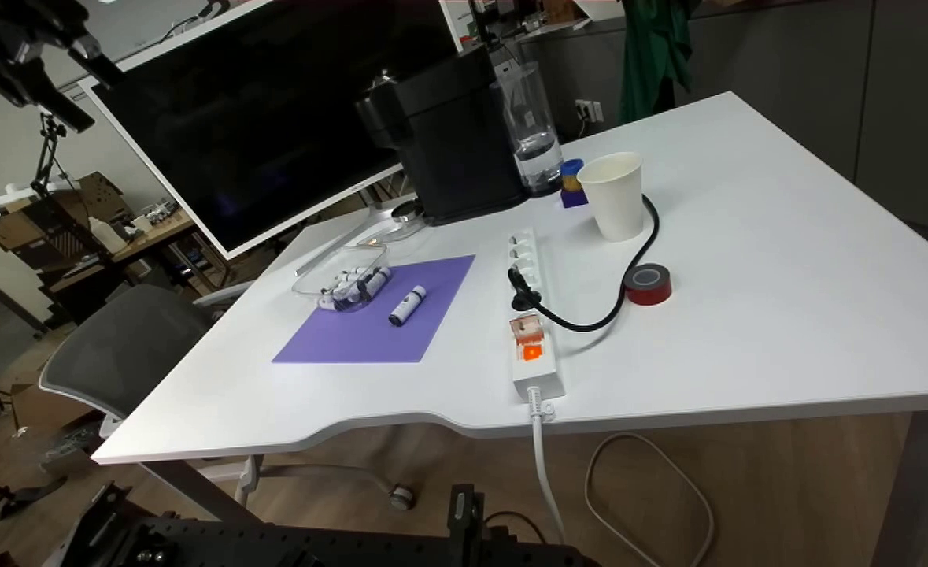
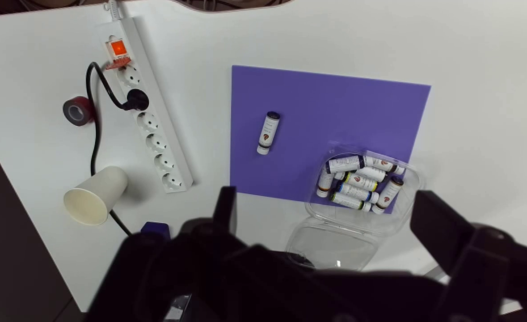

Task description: Pick up the small bottle from the table and put it in the plastic container.

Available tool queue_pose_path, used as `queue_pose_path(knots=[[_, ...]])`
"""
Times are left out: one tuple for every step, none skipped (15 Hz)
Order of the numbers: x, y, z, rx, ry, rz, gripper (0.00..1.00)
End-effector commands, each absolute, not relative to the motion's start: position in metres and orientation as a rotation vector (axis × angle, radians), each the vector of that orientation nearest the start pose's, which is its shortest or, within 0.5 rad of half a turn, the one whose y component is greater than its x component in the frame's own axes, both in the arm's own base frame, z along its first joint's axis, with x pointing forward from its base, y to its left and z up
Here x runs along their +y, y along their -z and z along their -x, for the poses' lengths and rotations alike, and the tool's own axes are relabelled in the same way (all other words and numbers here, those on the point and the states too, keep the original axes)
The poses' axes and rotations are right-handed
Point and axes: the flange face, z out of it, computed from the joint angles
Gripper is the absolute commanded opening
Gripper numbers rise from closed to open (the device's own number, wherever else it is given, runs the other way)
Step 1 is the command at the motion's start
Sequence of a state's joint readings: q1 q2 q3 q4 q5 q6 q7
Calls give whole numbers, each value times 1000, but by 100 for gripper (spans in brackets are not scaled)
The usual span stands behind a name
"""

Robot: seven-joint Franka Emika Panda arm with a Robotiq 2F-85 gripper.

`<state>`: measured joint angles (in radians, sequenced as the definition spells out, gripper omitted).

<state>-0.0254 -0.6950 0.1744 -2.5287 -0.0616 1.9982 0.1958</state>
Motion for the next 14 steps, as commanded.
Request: queue_pose_path(knots=[[54, -513, -357, 100, 289, 3266, 100], [50, -511, -358, 113, 280, 3262, 100], [47, -510, -359, 127, 275, 3261, 100], [41, -507, -362, 142, 259, 3254, 100], [35, -504, -364, 161, 246, 3250, 100], [26, -499, -367, 190, 226, 3247, 100], [17, -495, -370, 213, 216, 3243, 100], [6, -488, -375, 248, 204, 3241, 100], [-6, -481, -380, 269, 200, 3244, 100], [-18, -473, -387, 283, 201, 3248, 100], [-30, -463, -394, 294, 209, 3251, 100], [-40, -454, -401, 292, 223, 3255, 100], [-50, -443, -411, 273, 223, 3263, 100], [-56, -433, -418, 246, 217, 3268, 100]])
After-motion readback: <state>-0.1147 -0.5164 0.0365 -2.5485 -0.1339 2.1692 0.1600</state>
